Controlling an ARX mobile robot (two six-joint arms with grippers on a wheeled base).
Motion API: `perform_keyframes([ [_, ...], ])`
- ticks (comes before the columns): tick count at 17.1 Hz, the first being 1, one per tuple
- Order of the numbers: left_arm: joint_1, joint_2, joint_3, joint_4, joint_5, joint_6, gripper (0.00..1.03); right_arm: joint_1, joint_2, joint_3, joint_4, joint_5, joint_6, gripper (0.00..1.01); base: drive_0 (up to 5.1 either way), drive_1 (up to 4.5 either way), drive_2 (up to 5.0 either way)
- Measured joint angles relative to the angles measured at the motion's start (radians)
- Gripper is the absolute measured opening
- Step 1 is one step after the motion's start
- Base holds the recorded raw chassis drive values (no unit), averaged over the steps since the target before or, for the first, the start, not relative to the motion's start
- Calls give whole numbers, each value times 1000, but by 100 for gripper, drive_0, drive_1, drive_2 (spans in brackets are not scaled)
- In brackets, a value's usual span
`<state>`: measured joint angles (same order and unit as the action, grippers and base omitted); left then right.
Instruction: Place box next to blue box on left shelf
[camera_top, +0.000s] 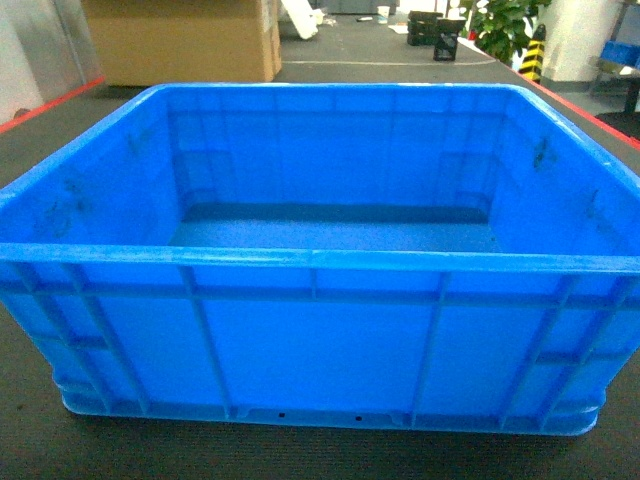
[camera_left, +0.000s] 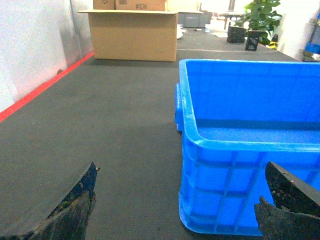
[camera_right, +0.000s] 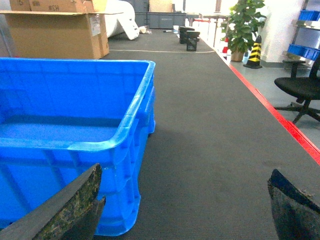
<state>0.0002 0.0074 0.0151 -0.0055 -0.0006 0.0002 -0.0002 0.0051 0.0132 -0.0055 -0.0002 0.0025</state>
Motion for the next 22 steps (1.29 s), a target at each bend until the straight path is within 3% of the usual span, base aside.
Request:
perform_keyframes([
  [11, 0, 0, 0, 0, 0, 0, 98, 0, 0, 0, 0, 0, 0, 98, 0, 0, 0],
  [13, -45, 57, 5, -6, -134, 10, 98, 7, 72, 20, -59, -39, -15, 98, 0, 0, 0],
  [14, -41, 126, 9, 59, -153, 26, 98, 30, 143, 30, -21, -31, -16, 98, 0, 0, 0],
  [16, 19, 348, 64, 284, -121, 31, 98, 108, 314, 94, 148, -5, -14, 98, 0, 0, 0],
  [19, 34, 519, 136, 445, -79, 31, 98, 139, 447, 163, 260, 2, -11, 98, 0, 0, 0],
  [20, 33, 697, 225, 572, -42, 25, 98, 163, 594, 236, 365, 10, -8, 98, 0, 0, 0],
  [22, 6, 1033, 409, 660, -31, -4, 98, 201, 915, 396, 497, 55, 2, 98, 0, 0, 0],
])
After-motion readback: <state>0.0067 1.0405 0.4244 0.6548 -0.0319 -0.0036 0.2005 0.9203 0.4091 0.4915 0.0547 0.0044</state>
